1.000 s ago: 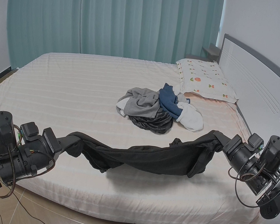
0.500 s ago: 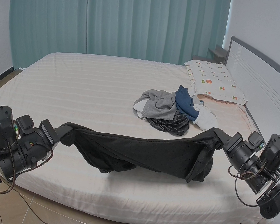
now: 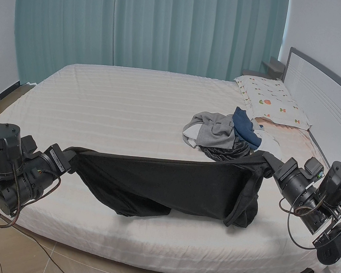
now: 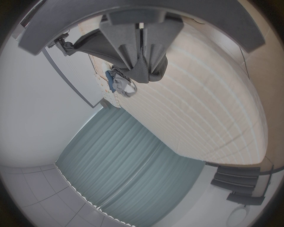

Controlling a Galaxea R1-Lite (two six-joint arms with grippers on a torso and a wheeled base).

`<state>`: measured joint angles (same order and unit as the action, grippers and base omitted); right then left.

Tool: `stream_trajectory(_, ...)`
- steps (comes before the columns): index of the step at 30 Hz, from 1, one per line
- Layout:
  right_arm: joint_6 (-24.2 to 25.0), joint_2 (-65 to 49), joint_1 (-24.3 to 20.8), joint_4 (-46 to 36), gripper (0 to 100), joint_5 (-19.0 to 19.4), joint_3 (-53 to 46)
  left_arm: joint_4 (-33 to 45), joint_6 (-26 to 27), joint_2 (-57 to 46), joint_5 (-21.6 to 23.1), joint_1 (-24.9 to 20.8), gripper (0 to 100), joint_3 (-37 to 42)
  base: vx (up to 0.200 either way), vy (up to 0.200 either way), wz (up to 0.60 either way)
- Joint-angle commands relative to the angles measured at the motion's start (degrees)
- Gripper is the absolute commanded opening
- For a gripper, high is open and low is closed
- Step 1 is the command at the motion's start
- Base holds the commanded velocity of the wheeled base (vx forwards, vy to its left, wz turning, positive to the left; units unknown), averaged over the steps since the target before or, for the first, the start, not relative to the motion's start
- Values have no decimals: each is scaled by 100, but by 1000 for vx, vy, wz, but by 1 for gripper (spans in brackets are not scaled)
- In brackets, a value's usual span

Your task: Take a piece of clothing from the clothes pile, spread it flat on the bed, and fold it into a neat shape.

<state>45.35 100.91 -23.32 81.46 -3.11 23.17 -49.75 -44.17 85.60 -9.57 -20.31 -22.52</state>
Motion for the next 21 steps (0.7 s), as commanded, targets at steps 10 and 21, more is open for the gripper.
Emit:
stream_trajectory(10, -17, -54, -164, 257, 0, -173, 3, 36, 242, -123, -282, 97, 0, -60, 0, 200, 0)
stream_trajectory(21, -44, -45, -190, 784, 0, -164, -67, 53, 382, -395, -300, 97, 0, -60, 0, 200, 0)
